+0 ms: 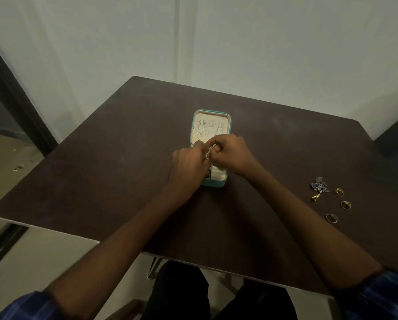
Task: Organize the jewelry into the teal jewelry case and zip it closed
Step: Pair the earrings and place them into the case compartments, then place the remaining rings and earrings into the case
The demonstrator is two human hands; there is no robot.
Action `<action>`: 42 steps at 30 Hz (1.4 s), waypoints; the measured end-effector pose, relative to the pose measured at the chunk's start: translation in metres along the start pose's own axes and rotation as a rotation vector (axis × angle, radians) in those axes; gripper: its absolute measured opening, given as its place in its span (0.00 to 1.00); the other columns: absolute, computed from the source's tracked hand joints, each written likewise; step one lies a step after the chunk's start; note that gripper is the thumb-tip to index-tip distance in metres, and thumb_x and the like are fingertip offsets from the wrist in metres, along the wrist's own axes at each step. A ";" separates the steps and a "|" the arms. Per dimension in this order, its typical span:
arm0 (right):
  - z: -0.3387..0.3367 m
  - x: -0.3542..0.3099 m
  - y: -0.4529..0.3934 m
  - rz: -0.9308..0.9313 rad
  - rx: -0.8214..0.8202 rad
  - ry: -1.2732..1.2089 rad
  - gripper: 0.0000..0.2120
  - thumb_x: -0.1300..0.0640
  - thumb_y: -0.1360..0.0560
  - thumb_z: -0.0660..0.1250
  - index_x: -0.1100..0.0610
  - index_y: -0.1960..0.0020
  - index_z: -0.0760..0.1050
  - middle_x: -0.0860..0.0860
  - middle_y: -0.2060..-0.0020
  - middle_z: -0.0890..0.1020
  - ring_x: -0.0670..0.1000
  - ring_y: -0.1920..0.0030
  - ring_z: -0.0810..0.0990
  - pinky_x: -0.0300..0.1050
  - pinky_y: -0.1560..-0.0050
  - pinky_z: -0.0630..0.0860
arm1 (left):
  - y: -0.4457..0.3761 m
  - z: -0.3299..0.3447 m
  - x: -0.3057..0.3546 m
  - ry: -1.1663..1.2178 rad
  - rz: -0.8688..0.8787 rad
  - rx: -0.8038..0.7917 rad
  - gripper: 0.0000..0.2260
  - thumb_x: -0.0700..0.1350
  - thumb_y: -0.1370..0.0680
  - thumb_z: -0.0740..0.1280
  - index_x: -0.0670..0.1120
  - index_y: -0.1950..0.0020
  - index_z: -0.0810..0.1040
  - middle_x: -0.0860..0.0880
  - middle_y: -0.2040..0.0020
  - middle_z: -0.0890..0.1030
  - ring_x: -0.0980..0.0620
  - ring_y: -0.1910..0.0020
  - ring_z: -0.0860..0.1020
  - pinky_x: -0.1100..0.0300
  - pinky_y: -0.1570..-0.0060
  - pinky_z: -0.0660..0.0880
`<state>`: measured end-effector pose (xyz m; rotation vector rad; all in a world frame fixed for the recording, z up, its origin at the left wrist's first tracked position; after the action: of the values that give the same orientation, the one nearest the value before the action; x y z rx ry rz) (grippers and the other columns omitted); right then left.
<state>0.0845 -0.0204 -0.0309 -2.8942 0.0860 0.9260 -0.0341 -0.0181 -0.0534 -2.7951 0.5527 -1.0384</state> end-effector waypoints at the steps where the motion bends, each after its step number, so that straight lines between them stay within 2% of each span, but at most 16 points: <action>1: 0.001 0.000 -0.001 -0.013 -0.017 0.017 0.13 0.64 0.31 0.63 0.55 0.51 0.81 0.52 0.64 0.83 0.42 0.69 0.76 0.22 0.73 0.65 | 0.002 0.001 0.001 0.024 0.031 0.010 0.11 0.45 0.22 0.64 0.42 0.43 0.74 0.41 0.46 0.81 0.42 0.48 0.79 0.48 0.49 0.77; 3: 0.001 0.000 -0.003 -0.026 -0.032 0.049 0.13 0.63 0.30 0.62 0.55 0.50 0.80 0.52 0.62 0.82 0.44 0.67 0.76 0.22 0.73 0.65 | 0.004 0.000 0.001 0.049 0.089 0.045 0.10 0.44 0.22 0.64 0.40 0.44 0.74 0.39 0.47 0.80 0.41 0.49 0.80 0.47 0.54 0.79; 6: 0.000 -0.003 -0.004 -0.046 -0.040 0.082 0.12 0.64 0.29 0.61 0.57 0.49 0.79 0.51 0.64 0.81 0.46 0.67 0.78 0.26 0.73 0.69 | 0.002 -0.005 -0.002 0.085 0.151 0.092 0.10 0.41 0.23 0.66 0.40 0.43 0.75 0.41 0.47 0.81 0.44 0.50 0.81 0.51 0.54 0.79; 9: 0.002 -0.007 -0.004 -0.097 -0.053 0.126 0.12 0.64 0.29 0.62 0.58 0.47 0.78 0.54 0.62 0.83 0.52 0.64 0.82 0.39 0.63 0.76 | -0.003 -0.010 -0.007 0.112 0.139 0.096 0.13 0.38 0.25 0.66 0.41 0.41 0.74 0.42 0.49 0.81 0.46 0.50 0.80 0.57 0.54 0.75; 12: 0.001 -0.004 -0.005 -0.103 0.020 0.125 0.10 0.62 0.27 0.63 0.57 0.48 0.79 0.54 0.62 0.83 0.52 0.62 0.81 0.42 0.62 0.75 | -0.005 -0.009 -0.014 0.125 0.115 0.093 0.14 0.36 0.25 0.65 0.42 0.39 0.74 0.44 0.51 0.81 0.48 0.52 0.80 0.59 0.55 0.76; 15: -0.005 -0.002 -0.004 -0.126 0.082 0.089 0.07 0.58 0.24 0.62 0.55 0.51 0.79 0.53 0.62 0.83 0.52 0.63 0.81 0.45 0.62 0.76 | -0.004 -0.009 -0.018 0.139 0.131 0.134 0.13 0.36 0.24 0.63 0.41 0.40 0.75 0.44 0.51 0.81 0.51 0.53 0.79 0.67 0.59 0.70; 18: -0.006 -0.001 -0.005 -0.180 -0.025 0.159 0.08 0.59 0.24 0.63 0.55 0.52 0.80 0.52 0.57 0.84 0.50 0.58 0.80 0.45 0.58 0.75 | -0.004 -0.012 -0.022 0.165 0.124 0.164 0.12 0.36 0.24 0.63 0.41 0.41 0.75 0.45 0.51 0.80 0.56 0.55 0.75 0.74 0.61 0.67; 21: 0.000 -0.003 -0.006 -0.234 -0.159 0.290 0.08 0.60 0.25 0.63 0.56 0.51 0.80 0.53 0.54 0.83 0.50 0.54 0.77 0.41 0.57 0.68 | -0.006 -0.014 -0.024 0.188 0.113 0.177 0.13 0.36 0.25 0.64 0.42 0.41 0.75 0.46 0.52 0.80 0.55 0.54 0.77 0.68 0.56 0.73; 23: 0.005 -0.005 -0.007 -0.266 -0.210 0.367 0.09 0.61 0.25 0.62 0.57 0.49 0.80 0.53 0.54 0.81 0.52 0.53 0.76 0.44 0.56 0.70 | -0.005 -0.014 -0.023 0.189 0.109 0.167 0.13 0.37 0.24 0.65 0.42 0.40 0.75 0.48 0.53 0.79 0.55 0.54 0.77 0.63 0.54 0.75; 27: 0.011 -0.009 -0.012 -0.280 -0.224 0.477 0.09 0.59 0.24 0.64 0.53 0.48 0.80 0.53 0.53 0.77 0.52 0.53 0.75 0.51 0.52 0.76 | -0.005 -0.015 -0.022 0.194 0.105 0.159 0.13 0.38 0.24 0.65 0.42 0.40 0.75 0.49 0.54 0.79 0.57 0.54 0.75 0.64 0.54 0.74; 30: 0.010 -0.009 -0.014 -0.263 -0.227 0.455 0.08 0.59 0.25 0.64 0.52 0.49 0.80 0.52 0.54 0.77 0.51 0.54 0.75 0.50 0.53 0.76 | -0.005 -0.016 -0.023 0.189 0.108 0.151 0.13 0.38 0.24 0.66 0.42 0.40 0.75 0.48 0.53 0.79 0.56 0.53 0.76 0.63 0.52 0.75; 34: -0.004 -0.006 -0.009 -0.239 -0.088 0.376 0.09 0.58 0.25 0.65 0.54 0.47 0.79 0.53 0.51 0.79 0.52 0.52 0.76 0.50 0.52 0.75 | -0.004 -0.017 -0.020 0.194 0.099 0.149 0.13 0.38 0.24 0.66 0.43 0.40 0.75 0.50 0.54 0.78 0.55 0.54 0.77 0.57 0.52 0.78; 38: -0.034 0.014 0.010 -0.193 0.081 0.279 0.07 0.57 0.26 0.66 0.55 0.49 0.80 0.52 0.54 0.79 0.47 0.56 0.74 0.47 0.54 0.73 | -0.004 -0.019 -0.008 0.215 0.101 0.146 0.12 0.39 0.25 0.66 0.44 0.41 0.75 0.48 0.55 0.79 0.52 0.54 0.78 0.53 0.51 0.78; 42: -0.070 0.052 0.050 -0.120 0.178 0.251 0.05 0.57 0.27 0.68 0.56 0.52 0.81 0.53 0.58 0.80 0.49 0.58 0.76 0.42 0.57 0.69 | 0.000 -0.021 0.028 0.276 0.135 0.164 0.11 0.41 0.25 0.67 0.45 0.43 0.76 0.50 0.56 0.80 0.53 0.58 0.78 0.57 0.53 0.75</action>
<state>0.1628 -0.0793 -0.0084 -2.7970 0.0128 0.5049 -0.0284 -0.0282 -0.0208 -2.4533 0.6418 -1.3813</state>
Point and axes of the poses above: each hand's wrist, its own y-axis away from the middle knuckle, its own z-axis out of the palm, x = y × z, the point moved 4 cm from there along -y, towards the middle knuckle
